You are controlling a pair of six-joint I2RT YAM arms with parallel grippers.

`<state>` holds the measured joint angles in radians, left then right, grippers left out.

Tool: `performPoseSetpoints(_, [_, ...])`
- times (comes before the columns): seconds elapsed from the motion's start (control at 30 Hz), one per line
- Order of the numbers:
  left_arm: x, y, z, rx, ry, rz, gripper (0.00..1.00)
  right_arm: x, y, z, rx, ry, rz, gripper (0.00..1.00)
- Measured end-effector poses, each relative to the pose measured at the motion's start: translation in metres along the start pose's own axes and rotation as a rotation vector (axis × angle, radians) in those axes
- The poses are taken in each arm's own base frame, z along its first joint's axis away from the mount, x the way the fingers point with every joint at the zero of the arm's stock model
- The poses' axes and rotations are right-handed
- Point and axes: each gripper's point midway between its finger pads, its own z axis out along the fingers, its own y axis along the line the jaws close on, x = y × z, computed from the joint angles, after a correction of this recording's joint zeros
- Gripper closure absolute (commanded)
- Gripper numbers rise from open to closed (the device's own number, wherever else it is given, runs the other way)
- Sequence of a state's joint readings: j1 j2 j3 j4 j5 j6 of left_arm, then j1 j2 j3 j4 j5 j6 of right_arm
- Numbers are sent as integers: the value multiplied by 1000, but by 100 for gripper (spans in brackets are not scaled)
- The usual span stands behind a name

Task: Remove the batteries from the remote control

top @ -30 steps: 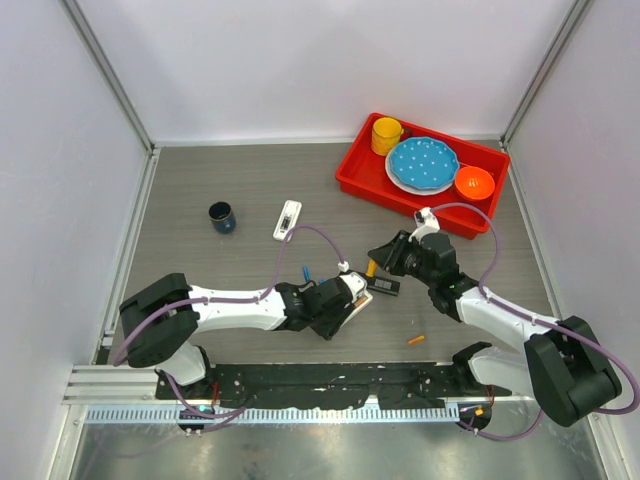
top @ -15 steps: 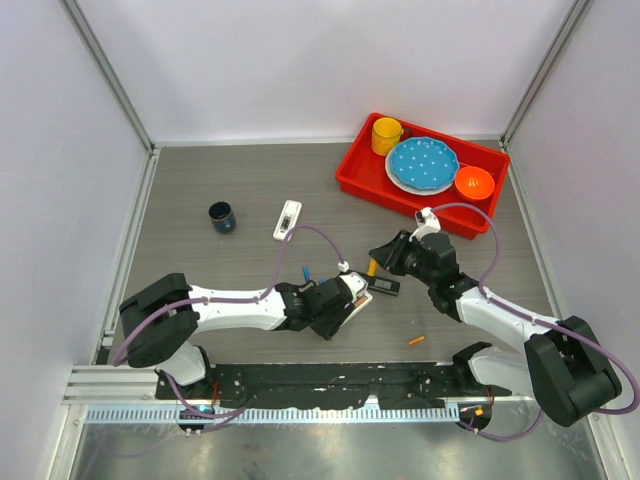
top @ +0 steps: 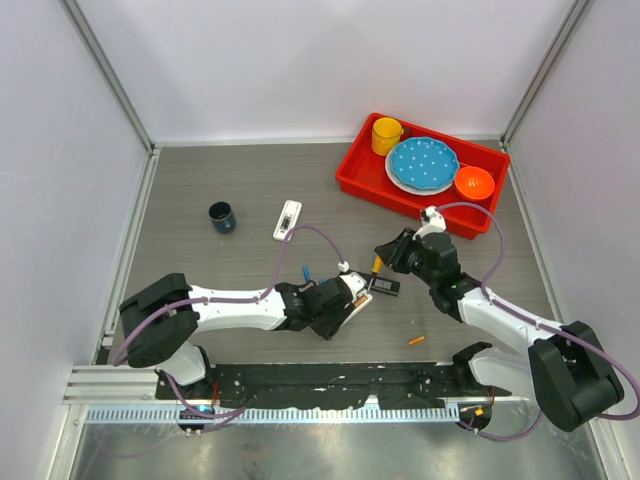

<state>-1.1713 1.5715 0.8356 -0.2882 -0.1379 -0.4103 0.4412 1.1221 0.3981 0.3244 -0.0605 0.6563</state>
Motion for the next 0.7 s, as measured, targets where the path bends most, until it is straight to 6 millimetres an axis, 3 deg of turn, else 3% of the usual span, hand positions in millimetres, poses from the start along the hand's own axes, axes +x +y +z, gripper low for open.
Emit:
performPoseSetpoints(0.37, [0,0,0,0,0,0,74,-10,7,-6,-18,-40,-60,99])
performPoseSetpoints(0.7, [0,0,0,1,0,0,75,3,20,-7,-25,-33,-158,99])
